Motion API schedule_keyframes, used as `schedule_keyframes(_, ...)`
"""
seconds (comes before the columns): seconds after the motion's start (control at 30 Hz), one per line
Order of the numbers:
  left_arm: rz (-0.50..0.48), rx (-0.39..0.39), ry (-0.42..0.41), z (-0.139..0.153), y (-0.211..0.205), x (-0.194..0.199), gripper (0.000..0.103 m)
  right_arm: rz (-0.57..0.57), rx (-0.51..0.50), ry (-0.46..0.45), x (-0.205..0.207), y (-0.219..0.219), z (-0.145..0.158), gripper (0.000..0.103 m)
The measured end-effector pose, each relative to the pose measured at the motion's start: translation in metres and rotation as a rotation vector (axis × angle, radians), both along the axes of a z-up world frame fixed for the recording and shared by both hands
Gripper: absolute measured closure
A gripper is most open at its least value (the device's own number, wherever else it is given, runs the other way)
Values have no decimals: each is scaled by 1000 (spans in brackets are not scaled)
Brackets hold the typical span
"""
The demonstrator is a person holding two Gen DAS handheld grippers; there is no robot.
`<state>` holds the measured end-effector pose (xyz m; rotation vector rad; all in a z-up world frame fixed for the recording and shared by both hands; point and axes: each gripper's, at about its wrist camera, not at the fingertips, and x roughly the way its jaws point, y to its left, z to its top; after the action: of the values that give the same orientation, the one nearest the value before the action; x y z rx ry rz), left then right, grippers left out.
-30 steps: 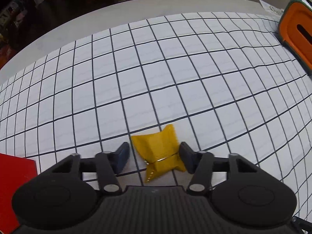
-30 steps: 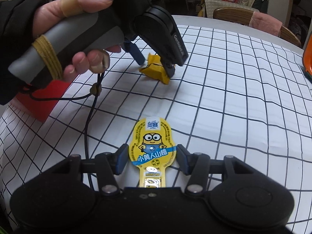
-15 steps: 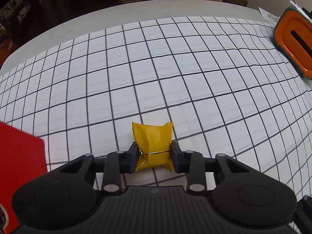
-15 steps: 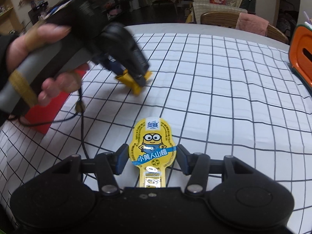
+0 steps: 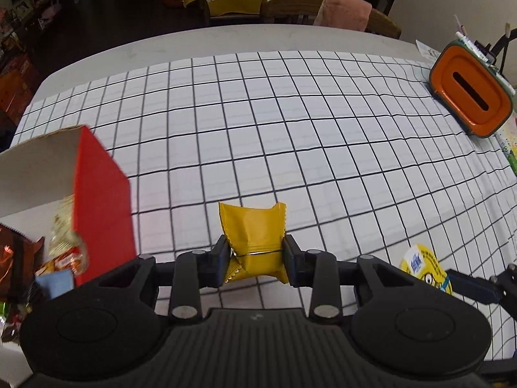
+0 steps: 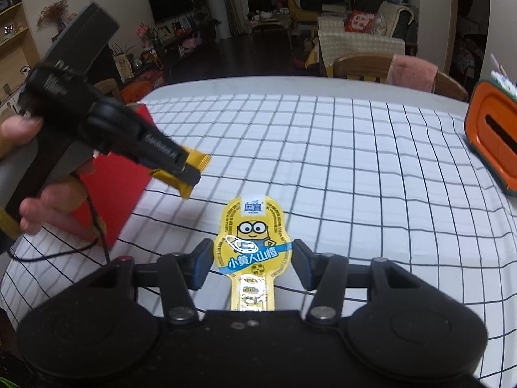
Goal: Organize snacks
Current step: 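Carry the yellow candy and Minion lollipop over the box and lower them inside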
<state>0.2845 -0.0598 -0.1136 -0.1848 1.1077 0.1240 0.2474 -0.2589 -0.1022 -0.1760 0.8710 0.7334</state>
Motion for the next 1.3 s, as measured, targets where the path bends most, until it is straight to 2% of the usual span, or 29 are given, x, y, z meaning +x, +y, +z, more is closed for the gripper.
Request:
schedule_keyframes(0.53, 47, -26, -99, 58, 64, -95, 69, 66, 51, -71, -45, 66, 46, 51)
schedule_keyframes(0.83, 77, -18, -117, 70, 110, -133, 69, 115, 59, -91, -67, 119, 56, 51)
schedule_keyframes(1.3, 147, -3, -113, 71, 190, -167, 69, 149, 52, -86, -69, 207, 54, 51)
